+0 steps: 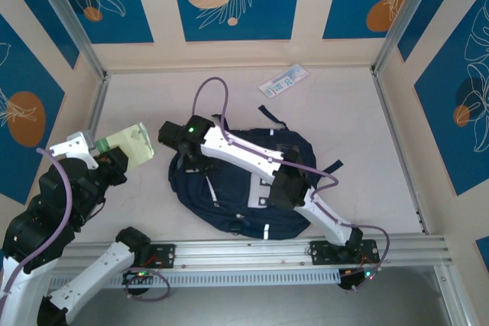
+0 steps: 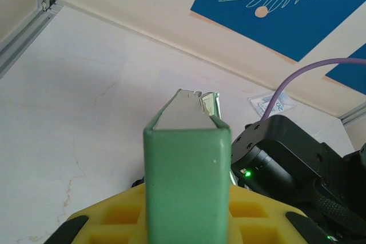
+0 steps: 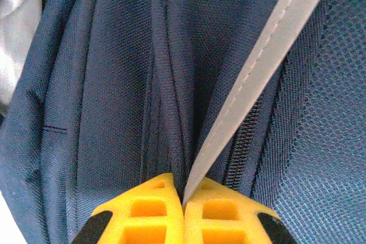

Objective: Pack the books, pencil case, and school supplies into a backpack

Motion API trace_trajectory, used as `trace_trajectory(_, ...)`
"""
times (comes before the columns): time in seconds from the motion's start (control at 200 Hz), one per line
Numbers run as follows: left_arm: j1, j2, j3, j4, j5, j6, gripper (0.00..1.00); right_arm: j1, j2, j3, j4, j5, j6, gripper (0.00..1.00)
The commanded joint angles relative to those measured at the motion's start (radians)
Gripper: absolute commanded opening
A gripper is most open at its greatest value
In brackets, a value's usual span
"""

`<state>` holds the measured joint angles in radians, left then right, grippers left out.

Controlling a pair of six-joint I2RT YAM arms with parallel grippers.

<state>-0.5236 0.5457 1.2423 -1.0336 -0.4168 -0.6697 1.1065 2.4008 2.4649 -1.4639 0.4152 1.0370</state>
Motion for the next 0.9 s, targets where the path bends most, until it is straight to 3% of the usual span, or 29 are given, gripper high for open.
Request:
trace_trajectory(0.0, 0.009, 0.014, -0.003, 0.045, 0.003, 0.03, 0.0, -0.001, -0.06, 0.038, -0.066, 0.091, -0.139, 0.0)
trace_trajectory(0.175, 0.009, 0.079, 0.005, 0.048, 0.065, 0.033, 0.0, -0.02, -0.217, -0.069, -0.01, 0.117, -0.334, 0.0)
trace_trajectory(0.295, 0.008, 0.113, 0.006, 0.058, 0.096, 0.032, 0.0, -0.064, -0.422, -0.301, 0.117, 0.101, -0.431, 0.0)
trace_trajectory(0.395, 0.009, 0.152, 0.031, 0.012, 0.063, 0.025, 0.0, -0.133, -0.614, -0.532, 0.294, -0.078, -0.542, 0.0)
trace_trajectory(0.525, 0.008, 0.205, 0.053, -0.006, 0.07, 0.037, 0.0, -0.263, -0.782, -0.742, 0.47, -0.424, -0.634, 0.0)
trace_trajectory(0.6, 0.008, 0.229, 0.029, 0.034, 0.151, 0.033, 0.0, -0.323, -0.85, -0.824, 0.549, -0.592, -0.672, 0.0)
trace_trajectory(0.745, 0.009, 0.261, -0.084, 0.194, 0.41, -0.032, 0.0, -0.424, -0.96, -0.942, 0.667, -0.769, -0.726, 0.0)
trace_trajectory(0.895, 0.008, 0.273, -0.206, 0.4, 0.66, -0.122, 0.0, -0.576, -1.062, -1.07, 0.819, -0.942, -0.587, 0.0)
